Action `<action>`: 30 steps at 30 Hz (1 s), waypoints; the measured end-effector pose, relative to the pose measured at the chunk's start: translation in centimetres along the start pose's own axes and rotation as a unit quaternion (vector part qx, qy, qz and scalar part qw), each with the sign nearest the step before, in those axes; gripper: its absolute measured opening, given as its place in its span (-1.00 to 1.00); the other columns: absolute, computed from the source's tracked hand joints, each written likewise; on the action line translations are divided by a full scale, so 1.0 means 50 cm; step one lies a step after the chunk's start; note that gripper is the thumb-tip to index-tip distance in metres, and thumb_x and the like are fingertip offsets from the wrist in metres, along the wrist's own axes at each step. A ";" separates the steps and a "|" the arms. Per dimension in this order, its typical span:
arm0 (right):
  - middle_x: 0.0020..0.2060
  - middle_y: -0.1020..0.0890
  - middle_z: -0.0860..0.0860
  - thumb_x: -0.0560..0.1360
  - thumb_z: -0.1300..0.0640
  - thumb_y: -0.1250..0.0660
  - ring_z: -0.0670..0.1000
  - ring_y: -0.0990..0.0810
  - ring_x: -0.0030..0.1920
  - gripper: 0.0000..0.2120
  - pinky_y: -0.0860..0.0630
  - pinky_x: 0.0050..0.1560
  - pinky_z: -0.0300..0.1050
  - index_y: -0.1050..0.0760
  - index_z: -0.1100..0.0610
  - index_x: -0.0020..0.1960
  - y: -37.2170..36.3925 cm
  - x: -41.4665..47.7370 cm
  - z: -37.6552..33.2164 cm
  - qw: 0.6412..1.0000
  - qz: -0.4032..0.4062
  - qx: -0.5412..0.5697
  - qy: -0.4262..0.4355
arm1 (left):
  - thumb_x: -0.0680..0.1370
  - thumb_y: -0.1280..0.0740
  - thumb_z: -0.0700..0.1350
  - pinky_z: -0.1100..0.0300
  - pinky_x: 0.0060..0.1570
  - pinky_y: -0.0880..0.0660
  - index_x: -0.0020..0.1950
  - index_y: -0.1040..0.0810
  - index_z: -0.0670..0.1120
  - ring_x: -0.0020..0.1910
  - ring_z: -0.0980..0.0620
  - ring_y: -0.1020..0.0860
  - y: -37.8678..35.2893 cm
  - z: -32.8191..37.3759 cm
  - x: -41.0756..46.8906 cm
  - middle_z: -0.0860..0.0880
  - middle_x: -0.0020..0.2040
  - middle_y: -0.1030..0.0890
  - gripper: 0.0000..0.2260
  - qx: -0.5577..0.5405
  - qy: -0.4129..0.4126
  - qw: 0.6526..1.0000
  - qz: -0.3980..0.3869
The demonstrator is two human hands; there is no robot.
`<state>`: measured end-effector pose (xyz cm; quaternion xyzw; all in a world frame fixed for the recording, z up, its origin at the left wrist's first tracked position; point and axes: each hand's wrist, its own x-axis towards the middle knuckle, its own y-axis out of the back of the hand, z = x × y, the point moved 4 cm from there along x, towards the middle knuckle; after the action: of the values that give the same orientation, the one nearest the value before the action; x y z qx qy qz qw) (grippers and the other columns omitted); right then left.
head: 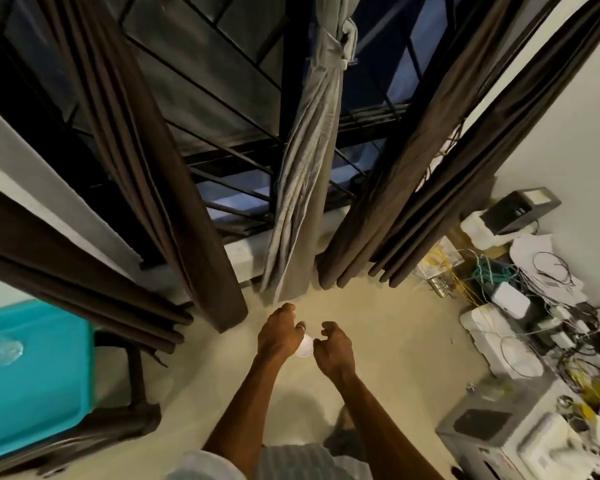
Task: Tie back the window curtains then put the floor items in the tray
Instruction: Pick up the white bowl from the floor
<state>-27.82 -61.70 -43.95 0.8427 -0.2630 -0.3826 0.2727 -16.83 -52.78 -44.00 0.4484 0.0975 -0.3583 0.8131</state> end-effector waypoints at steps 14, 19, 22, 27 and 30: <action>0.32 -0.53 0.15 0.56 0.18 -0.33 0.14 -0.51 0.33 -0.54 -0.43 0.29 -0.10 -0.36 0.19 0.43 0.146 0.153 0.161 0.977 -0.137 -0.128 0.103 | 0.57 -0.37 0.04 0.05 0.28 -0.49 0.44 -0.39 -0.01 0.31 -0.04 -0.53 -0.208 0.090 -0.018 0.00 0.35 -0.56 -0.54 -0.001 0.098 0.995 0.021; 0.35 -0.49 0.14 0.56 0.19 -0.34 0.12 -0.50 0.35 -0.50 -0.44 0.34 -0.08 -0.32 0.19 0.46 0.079 0.239 0.238 0.964 -0.172 -0.165 0.119 | 0.56 -0.40 0.04 0.05 0.27 -0.49 0.46 -0.38 -0.02 0.33 -0.04 -0.52 -0.301 0.016 0.060 -0.01 0.36 -0.54 -0.50 0.014 0.103 0.994 -0.012; 0.38 -0.45 0.12 0.56 0.18 -0.35 0.13 -0.50 0.35 -0.48 -0.47 0.30 -0.04 -0.30 0.16 0.49 0.009 0.300 0.305 0.958 -0.191 -0.183 0.111 | 0.56 -0.40 0.02 0.03 0.27 -0.51 0.49 -0.33 -0.04 0.34 -0.06 -0.51 -0.379 -0.045 0.119 -0.03 0.39 -0.52 -0.46 0.036 0.099 0.994 -0.042; 0.43 -0.42 0.12 0.57 0.17 -0.34 0.14 -0.45 0.41 -0.43 -0.45 0.34 -0.01 -0.25 0.16 0.52 -0.150 0.444 0.434 0.954 -0.204 -0.196 0.101 | 0.54 -0.42 0.01 -0.02 0.25 -0.52 0.50 -0.31 -0.05 0.32 -0.06 -0.52 -0.527 -0.169 0.253 -0.04 0.40 -0.49 -0.43 0.053 0.095 0.992 -0.061; 0.45 -0.41 0.11 0.56 0.15 -0.35 0.13 -0.42 0.44 -0.41 -0.43 0.37 0.00 -0.24 0.16 0.54 -0.265 0.543 0.520 0.950 -0.216 -0.205 0.095 | 0.53 -0.44 0.02 -0.03 0.27 -0.50 0.52 -0.29 -0.06 0.35 -0.10 -0.49 -0.623 -0.261 0.351 -0.06 0.42 -0.45 -0.38 0.071 0.102 0.990 -0.070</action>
<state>-29.78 -76.65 -80.84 0.8377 0.0365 -0.3960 0.3745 -22.85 -61.67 -80.53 0.5311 0.1849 -0.3726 0.7382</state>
